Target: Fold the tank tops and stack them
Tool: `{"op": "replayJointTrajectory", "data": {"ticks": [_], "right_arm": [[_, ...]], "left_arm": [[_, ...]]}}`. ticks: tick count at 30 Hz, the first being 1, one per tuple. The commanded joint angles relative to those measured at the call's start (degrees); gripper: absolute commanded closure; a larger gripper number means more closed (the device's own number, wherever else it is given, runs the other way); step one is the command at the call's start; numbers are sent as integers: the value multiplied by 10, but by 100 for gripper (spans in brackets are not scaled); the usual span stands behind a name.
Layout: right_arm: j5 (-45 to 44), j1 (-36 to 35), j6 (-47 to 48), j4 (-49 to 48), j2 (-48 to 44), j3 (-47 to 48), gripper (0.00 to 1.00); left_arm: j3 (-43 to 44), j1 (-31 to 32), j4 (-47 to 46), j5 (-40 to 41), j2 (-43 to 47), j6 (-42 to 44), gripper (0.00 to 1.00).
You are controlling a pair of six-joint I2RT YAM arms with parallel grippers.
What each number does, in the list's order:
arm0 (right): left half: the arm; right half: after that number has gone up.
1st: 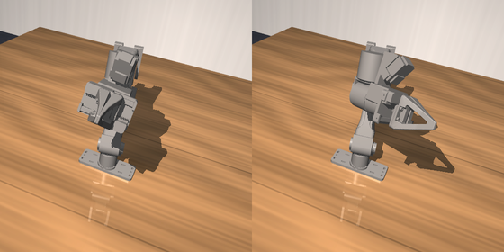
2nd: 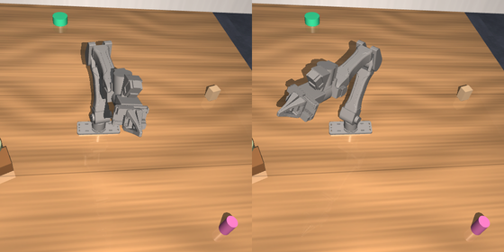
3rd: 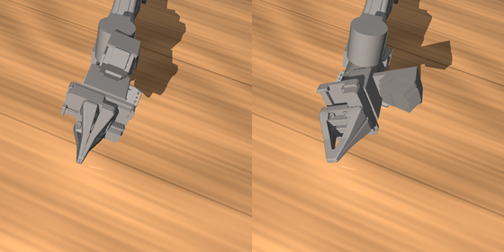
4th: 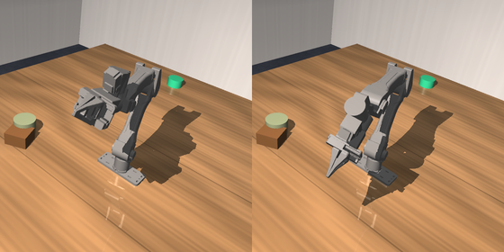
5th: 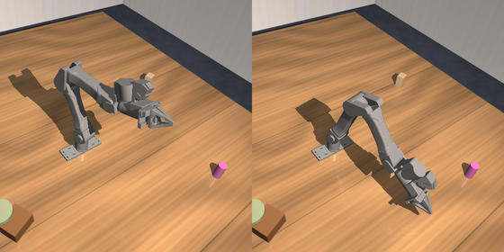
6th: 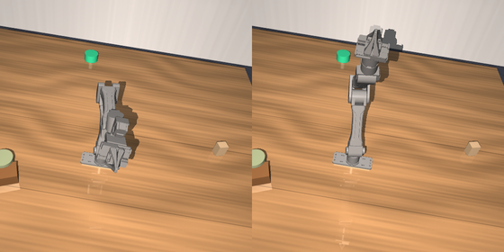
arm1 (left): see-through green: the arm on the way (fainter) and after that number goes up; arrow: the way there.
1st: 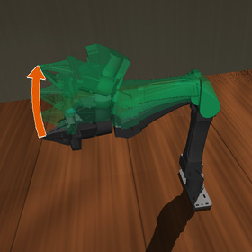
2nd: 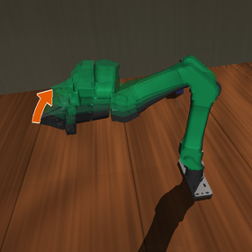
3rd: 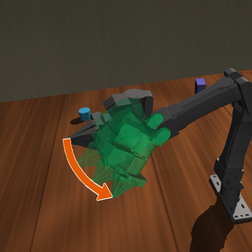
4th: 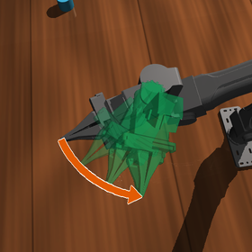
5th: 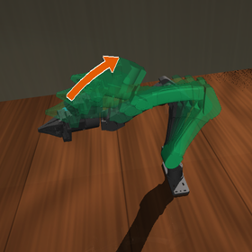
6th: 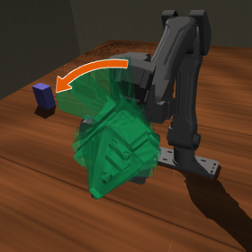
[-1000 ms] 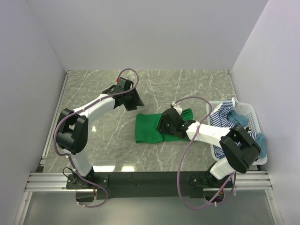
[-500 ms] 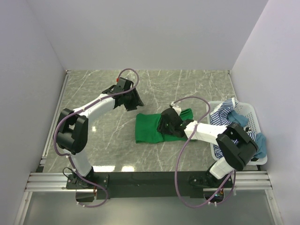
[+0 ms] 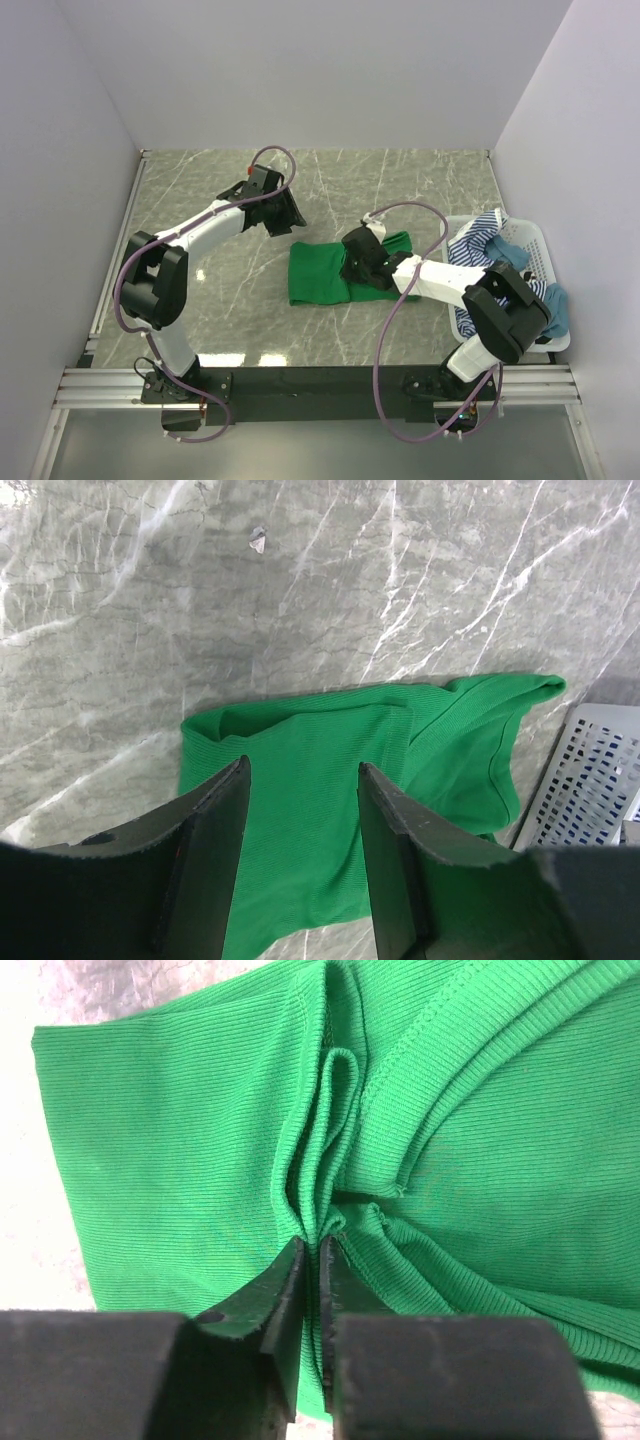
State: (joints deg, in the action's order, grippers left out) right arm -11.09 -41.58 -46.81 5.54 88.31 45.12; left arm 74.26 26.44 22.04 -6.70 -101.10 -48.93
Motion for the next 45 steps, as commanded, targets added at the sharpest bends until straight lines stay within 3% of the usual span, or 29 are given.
{"op": "replayJointTrajectory", "data": {"ticks": [1,4,13,23,42,45], "right_arm": [[-16,-2,7,7,-2,35,90],[-30,-11,11,22,-2,53,100],[-115,-41,29,110,12,116,100],[-161,-45,25,164,9,123,100],[-193,-46,21,184,5,109,100],[-189,-45,19,178,24,106,94]], "left_arm": [[5,-2,-7,-6,12,11,47],[4,-3,-7,-6,13,11,47],[1,-6,-9,-9,13,13,47],[1,-7,-12,-17,9,12,47],[-36,-7,-34,-36,3,4,45],[-60,-7,-46,-45,5,0,45]]}}
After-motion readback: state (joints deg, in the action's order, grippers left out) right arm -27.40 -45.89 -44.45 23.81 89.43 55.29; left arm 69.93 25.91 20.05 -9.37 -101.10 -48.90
